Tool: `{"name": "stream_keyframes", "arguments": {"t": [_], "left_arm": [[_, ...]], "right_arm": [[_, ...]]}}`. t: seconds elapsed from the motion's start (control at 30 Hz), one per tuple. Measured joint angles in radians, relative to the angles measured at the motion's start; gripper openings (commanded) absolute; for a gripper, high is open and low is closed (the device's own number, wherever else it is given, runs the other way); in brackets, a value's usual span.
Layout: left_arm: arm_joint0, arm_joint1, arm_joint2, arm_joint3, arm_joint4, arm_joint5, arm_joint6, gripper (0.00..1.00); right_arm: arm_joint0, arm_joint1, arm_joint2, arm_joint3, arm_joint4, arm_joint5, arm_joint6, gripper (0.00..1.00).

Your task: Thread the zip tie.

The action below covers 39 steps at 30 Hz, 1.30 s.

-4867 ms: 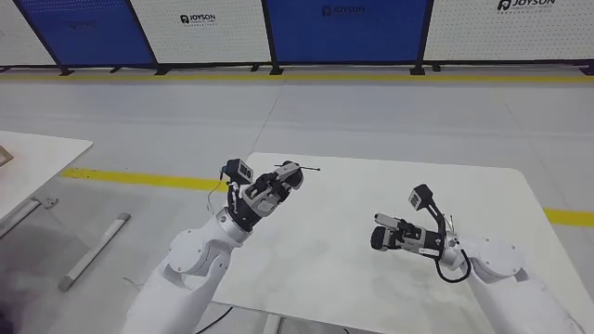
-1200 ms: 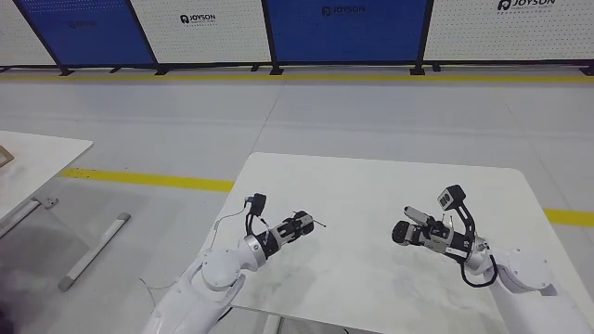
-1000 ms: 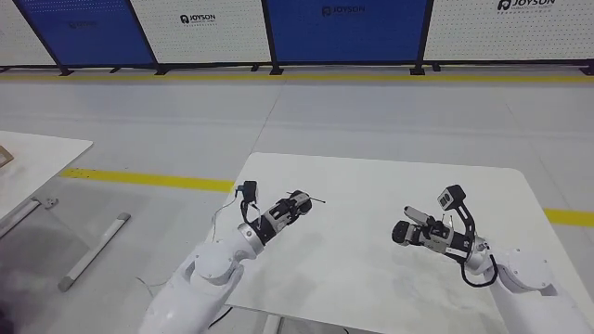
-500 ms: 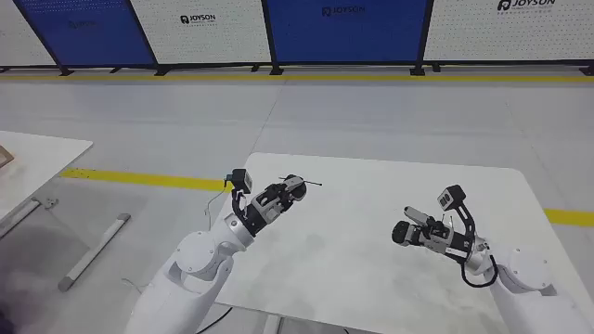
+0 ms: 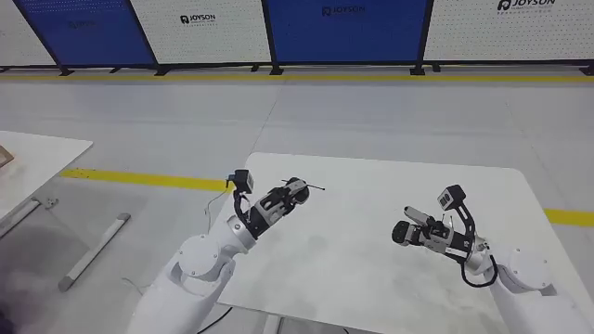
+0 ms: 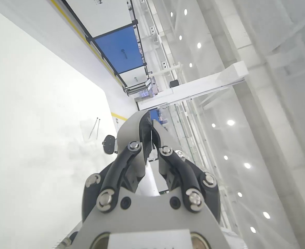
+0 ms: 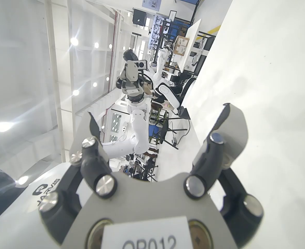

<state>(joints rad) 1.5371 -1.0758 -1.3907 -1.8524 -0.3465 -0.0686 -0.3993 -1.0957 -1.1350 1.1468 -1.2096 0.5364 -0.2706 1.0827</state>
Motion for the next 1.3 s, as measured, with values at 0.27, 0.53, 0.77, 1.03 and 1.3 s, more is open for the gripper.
{"name": "stream_keyframes", "arguments": {"t": [0.27, 0.53, 0.77, 1.03, 1.3], "left_arm": [[-0.012, -0.001, 0.099, 0.096, 0.308, -0.047, 0.045, 0.0], [-0.007, -0.006, 0.138, 0.127, 0.441, -0.079, 0.134, 0.0], [-0.007, -0.006, 0.138, 0.127, 0.441, -0.079, 0.134, 0.0], [-0.016, -0.012, 0.134, 0.122, 0.337, -0.083, 0.127, 0.0], [0.043, -0.006, 0.019, 0.037, -0.05, -0.157, -0.013, 0.0]], "right_arm": [[0.0, 0.0, 0.0, 0.0, 0.0, 0.0, 0.0, 1.0], [0.0, 0.0, 0.0, 0.0, 0.0, 0.0, 0.0, 1.0], [0.0, 0.0, 0.0, 0.0, 0.0, 0.0, 0.0, 1.0], [0.0, 0.0, 0.0, 0.0, 0.0, 0.0, 0.0, 1.0], [0.0, 0.0, 0.0, 0.0, 0.0, 0.0, 0.0, 1.0]]}}
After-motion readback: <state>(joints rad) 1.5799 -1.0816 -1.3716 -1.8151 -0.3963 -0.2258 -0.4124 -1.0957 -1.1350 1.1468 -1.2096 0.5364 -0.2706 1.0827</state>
